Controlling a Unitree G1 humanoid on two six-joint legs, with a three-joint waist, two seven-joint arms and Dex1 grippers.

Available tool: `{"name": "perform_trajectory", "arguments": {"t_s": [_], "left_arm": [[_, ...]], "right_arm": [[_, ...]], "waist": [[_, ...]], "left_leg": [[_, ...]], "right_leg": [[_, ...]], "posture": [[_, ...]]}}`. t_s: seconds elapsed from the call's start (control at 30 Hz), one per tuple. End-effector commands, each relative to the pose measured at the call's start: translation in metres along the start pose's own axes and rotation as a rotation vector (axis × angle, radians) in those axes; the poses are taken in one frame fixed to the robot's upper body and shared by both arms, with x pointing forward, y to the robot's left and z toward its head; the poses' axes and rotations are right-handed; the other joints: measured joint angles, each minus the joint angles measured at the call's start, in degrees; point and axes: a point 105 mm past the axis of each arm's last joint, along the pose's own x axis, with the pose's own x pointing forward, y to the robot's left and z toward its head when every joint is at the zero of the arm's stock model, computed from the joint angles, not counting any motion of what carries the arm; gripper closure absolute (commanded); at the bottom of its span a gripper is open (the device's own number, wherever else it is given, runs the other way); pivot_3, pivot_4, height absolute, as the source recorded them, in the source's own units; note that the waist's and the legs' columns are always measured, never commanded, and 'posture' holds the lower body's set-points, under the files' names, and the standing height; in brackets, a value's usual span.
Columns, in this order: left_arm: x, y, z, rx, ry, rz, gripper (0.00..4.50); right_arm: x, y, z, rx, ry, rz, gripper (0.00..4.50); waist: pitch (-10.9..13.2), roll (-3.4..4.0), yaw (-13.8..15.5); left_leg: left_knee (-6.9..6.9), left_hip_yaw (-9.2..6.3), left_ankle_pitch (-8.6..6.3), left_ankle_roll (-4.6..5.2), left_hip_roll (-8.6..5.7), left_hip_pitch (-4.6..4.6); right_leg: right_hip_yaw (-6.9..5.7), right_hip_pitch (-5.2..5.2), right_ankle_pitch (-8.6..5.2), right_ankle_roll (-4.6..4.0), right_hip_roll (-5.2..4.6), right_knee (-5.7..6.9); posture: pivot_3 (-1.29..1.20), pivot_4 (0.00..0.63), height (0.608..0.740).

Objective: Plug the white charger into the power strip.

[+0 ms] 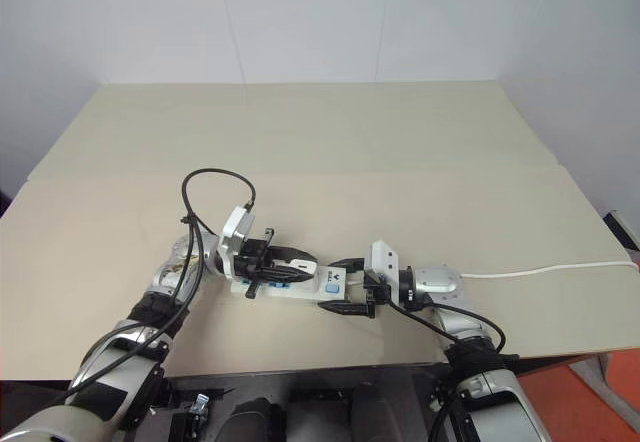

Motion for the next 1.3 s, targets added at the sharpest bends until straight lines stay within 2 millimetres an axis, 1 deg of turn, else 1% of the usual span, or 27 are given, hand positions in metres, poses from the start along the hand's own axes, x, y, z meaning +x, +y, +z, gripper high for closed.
{"name": "perform_trajectory", "arguments": {"t_s": [0.03, 0.1, 0.23, 0.33, 0.43, 0.53, 0.6, 0.67, 0.7, 0.73, 0.9, 1.03, 1.13, 1.17, 1.2, 1.23, 1.3], "left_arm": [[-0.01, -0.011, -0.025, -0.043, 0.097, 0.002, 3.48], [-0.011, -0.013, -0.03, -0.045, 0.107, 0.009, 3.48], [-0.014, -0.018, -0.045, -0.032, 0.193, -0.012, 3.48], [-0.014, -0.016, -0.045, -0.051, 0.168, 0.008, 3.48], [-0.015, -0.015, -0.046, -0.065, 0.168, 0.012, 3.48], [-0.014, -0.011, -0.043, -0.073, 0.138, 0.037, 3.48], [-0.014, -0.012, -0.043, -0.057, 0.138, 0.036, 2.76], [-0.014, -0.012, -0.042, -0.048, 0.125, 0.038, 2.2], [-0.013, -0.012, -0.041, -0.045, 0.114, 0.044, 1.8], [-0.013, -0.011, -0.041, -0.041, 0.107, 0.049, 1.56], [-0.013, -0.015, -0.039, -0.024, 0.119, 0.033, 0.03], [-0.021, -0.016, -0.029, 0.009, 0.134, 0.034, 0.01], [-0.034, -0.013, -0.012, 0.045, 0.135, 0.065, 0.01], [-0.038, -0.012, -0.006, 0.054, 0.131, 0.076, 0.0], [-0.042, -0.012, 0.0, 0.069, 0.122, 0.095, 0.0], [-0.048, -0.011, 0.007, 0.089, 0.114, 0.125, 0.0], [-0.062, -0.009, 0.022, 0.114, 0.095, 0.193, 0.0]], "right_arm": [[0.006, 0.013, -0.014, 0.031, 0.046, 0.061, 1.06], [0.005, 0.013, -0.013, 0.027, 0.045, 0.06, 1.06], [0.005, 0.012, -0.013, 0.027, 0.045, 0.058, 1.06], [0.005, 0.012, -0.014, 0.025, 0.046, 0.053, 1.06], [0.004, 0.012, -0.014, 0.023, 0.049, 0.049, 1.06], [0.004, 0.011, -0.014, 0.021, 0.052, 0.045, 1.06], [0.004, 0.011, -0.014, 0.021, 0.051, 0.044, 1.06], [0.004, 0.011, -0.015, 0.02, 0.051, 0.044, 1.06], [0.004, 0.012, -0.015, 0.02, 0.051, 0.044, 1.06], [0.004, 0.012, -0.015, 0.021, 0.051, 0.044, 1.06], [0.005, 0.012, -0.015, 0.021, 0.051, 0.045, 1.06], [0.005, 0.011, -0.015, 0.034, 0.044, 0.039, 1.06], [0.005, 0.004, -0.012, 0.02, 0.03, -0.004, 1.06], [0.005, 0.003, -0.012, 0.013, 0.028, -0.007, 0.34], [0.004, 0.003, -0.011, 0.01, 0.026, -0.004, 0.14], [0.002, 0.003, -0.009, -0.004, 0.021, -0.004, 0.06], [-0.003, 0.003, -0.006, -0.018, 0.013, -0.008, 0.06]], "waist": [[-0.1, 0.01, 0.0], [-0.3, 0.01, 0.0], [-0.6, -0.01, 0.0], [-0.7, 0.0, 0.0], [-0.7, -0.01, 0.0], [-0.7, -0.01, 0.0], [-0.7, 0.01, 0.0], [-0.8, 0.09, 0.0], [-0.8, 0.14, 0.0], [-0.8, 0.17, 0.1], [-0.9, 0.26, 0.1], [-0.9, 0.26, 0.1], [-0.9, 0.24, -0.1], [-0.8, 0.22, -0.1], [-0.8, 0.21, -0.1], [-0.8, 0.19, 0.0], [-0.7, 0.06, 0.1]], "left_leg": [[-0.03, 0.01, 0.0, 0.0, 0.0, 0.03], [-0.05, 0.01, 0.0, 0.0, 0.0, 0.04], [-0.07, 0.02, -0.01, 0.01, 0.0, 0.17], [-0.09, 0.02, -0.02, 0.03, 0.0, 0.39], [-0.17, 0.02, -0.04, 0.05, 0.01, 0.8], [-0.21, 0.02, -0.04, 0.05, 0.0, 0.92], [-0.22, 0.02, -0.04, 0.05, 0.01, 0.92], [-0.25, 0.05, -0.04, 0.06, 0.0, 0.96], [-0.26, 0.06, -0.04, 0.06, 0.0, 1.0], [-0.26, 0.06, -0.04, 0.06, 0.0, 1.0], [-0.27, 0.06, -0.04, 0.06, 0.0, 1.02], [-0.28, 0.06, -0.05, 0.05, 0.0, 1.02], [-0.29, 0.06, -0.05, 0.06, 0.01, 1.0], [-0.3, 0.06, -0.05, 0.05, 0.02, 0.98], [-0.3, 0.06, -0.04, 0.06, 0.02, 0.95], [-0.3, 0.06, -0.04, 0.05, 0.02, 0.91], [-0.3, 0.05, -0.04, 0.05, 0.03, 0.84]], "right_leg": [[0.01, 0.01, 0.0, 0.0, 0.0, -0.01], [0.02, 0.02, 0.0, 0.0, 0.01, -0.03], [0.02, 0.15, -0.01, 0.0, 0.02, -0.05], [0.01, 0.45, -0.05, 0.01, 0.02, -0.11], [0.0, 0.84, -0.17, 0.13, 0.02, -0.18], [0.01, 0.92, -0.32, 0.32, 0.02, -0.18], [0.01, 0.92, -0.33, 0.33, 0.02, -0.17], [0.05, 0.93, -0.34, 0.34, 0.02, -0.16], [0.05, 0.97, -0.35, 0.34, 0.02, -0.17], [0.06, 0.98, -0.35, 0.34, 0.02, -0.17], [0.06, 0.97, -0.37, 0.35, 0.02, -0.17], [0.07, 0.97, -0.37, 0.36, 0.02, -0.17], [0.07, 0.93, -0.39, 0.37, 0.02, -0.16], [0.07, 0.89, -0.39, 0.37, 0.02, -0.16], [0.07, 0.87, -0.39, 0.37, 0.02, -0.16], [0.06, 0.82, -0.39, 0.37, 0.02, -0.16], [0.05, 0.77, -0.39, 0.37, 0.02, -0.17]], "posture": [[0.0, 0.15, 0.74], [0.0, 0.15, 0.74], [0.0, 0.15, 0.74], [0.0, 0.15, 0.74], [0.0, 0.15, 0.74], [0.0, 0.15, 0.74], [0.0, 0.15, 0.74], [0.0, 0.15, 0.74], [0.0, 0.15, 0.74], [0.0, 0.15, 0.74], [0.0, 0.15, 0.74], [0.0, 0.15, 0.74], [0.0, 0.15, 0.74], [0.0, 0.15, 0.74], [0.0, 0.15, 0.74], [0.0, 0.15, 0.74], [0.0, 0.15, 0.74]]}}
